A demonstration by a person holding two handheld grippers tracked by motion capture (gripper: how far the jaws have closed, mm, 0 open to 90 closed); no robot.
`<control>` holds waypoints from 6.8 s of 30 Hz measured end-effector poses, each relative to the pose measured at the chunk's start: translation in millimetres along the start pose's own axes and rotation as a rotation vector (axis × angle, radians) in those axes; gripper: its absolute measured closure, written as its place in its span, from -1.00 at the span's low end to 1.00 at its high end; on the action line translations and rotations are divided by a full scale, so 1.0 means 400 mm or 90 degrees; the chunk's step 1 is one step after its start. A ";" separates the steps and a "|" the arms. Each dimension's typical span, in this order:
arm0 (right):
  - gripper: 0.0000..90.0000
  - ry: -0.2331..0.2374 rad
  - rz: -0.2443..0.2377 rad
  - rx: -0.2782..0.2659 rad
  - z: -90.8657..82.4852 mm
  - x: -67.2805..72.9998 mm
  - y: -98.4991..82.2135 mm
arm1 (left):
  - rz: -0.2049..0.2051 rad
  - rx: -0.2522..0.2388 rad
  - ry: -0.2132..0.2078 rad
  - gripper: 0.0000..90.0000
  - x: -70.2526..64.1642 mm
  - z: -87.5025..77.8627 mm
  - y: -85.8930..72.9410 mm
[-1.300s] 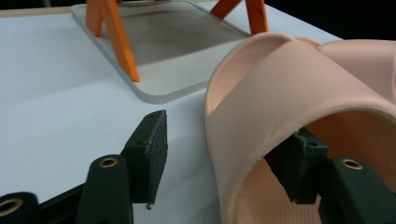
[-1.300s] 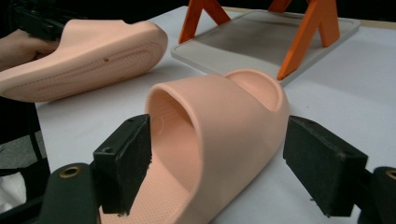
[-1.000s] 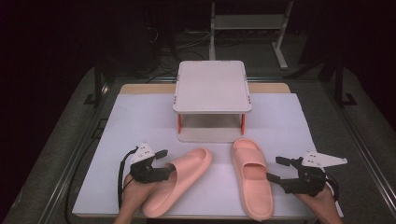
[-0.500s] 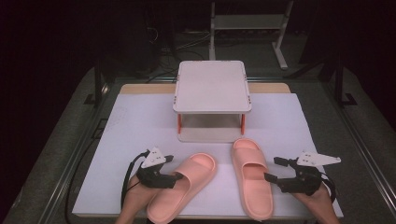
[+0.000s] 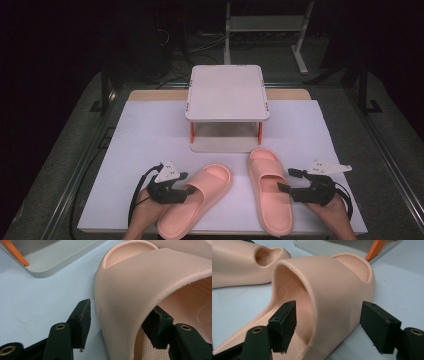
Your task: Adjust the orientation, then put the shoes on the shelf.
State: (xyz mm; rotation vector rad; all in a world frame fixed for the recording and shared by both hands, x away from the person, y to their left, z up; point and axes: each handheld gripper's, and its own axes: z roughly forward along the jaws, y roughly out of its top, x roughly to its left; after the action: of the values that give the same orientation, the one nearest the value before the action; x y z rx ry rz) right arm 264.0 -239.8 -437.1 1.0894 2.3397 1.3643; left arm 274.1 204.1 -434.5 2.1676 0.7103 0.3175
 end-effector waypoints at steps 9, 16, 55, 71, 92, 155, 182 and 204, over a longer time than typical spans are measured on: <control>-0.11 -0.043 -0.016 0.015 0.021 0.006 0.003 | 0.000 0.002 0.005 0.19 -0.003 0.005 0.005; 0.06 -0.083 -0.044 0.030 0.037 0.021 0.008 | -0.001 0.003 0.010 0.23 -0.006 0.007 0.006; 0.82 -0.092 -0.027 0.015 -0.018 0.002 0.010 | -0.061 -0.083 0.052 0.80 0.031 -0.095 0.009; 0.82 -0.069 -0.026 -0.053 -0.069 0.031 0.037 | -0.061 -0.119 0.064 0.80 0.032 -0.145 0.027; 0.83 -0.017 -0.045 -0.058 -0.123 0.067 0.165 | -0.015 -0.140 0.041 0.80 0.055 -0.242 0.138; 0.83 -0.018 -0.090 -0.033 -0.040 -0.092 0.588 | -0.013 -0.094 0.098 0.80 0.341 -0.208 0.462; 0.84 -0.046 -0.085 -0.015 0.020 -0.142 0.686 | -0.044 -0.084 0.115 0.80 0.412 -0.169 0.513; 0.84 -0.089 -0.050 -0.004 0.091 -0.190 0.725 | -0.063 -0.061 0.123 0.80 0.452 -0.128 0.551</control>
State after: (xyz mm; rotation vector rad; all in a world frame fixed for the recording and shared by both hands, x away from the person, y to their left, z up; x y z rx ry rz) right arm 477.6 -183.5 -231.2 1.0444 2.2517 1.2265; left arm 481.6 230.0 -234.1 2.0223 0.8889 0.5032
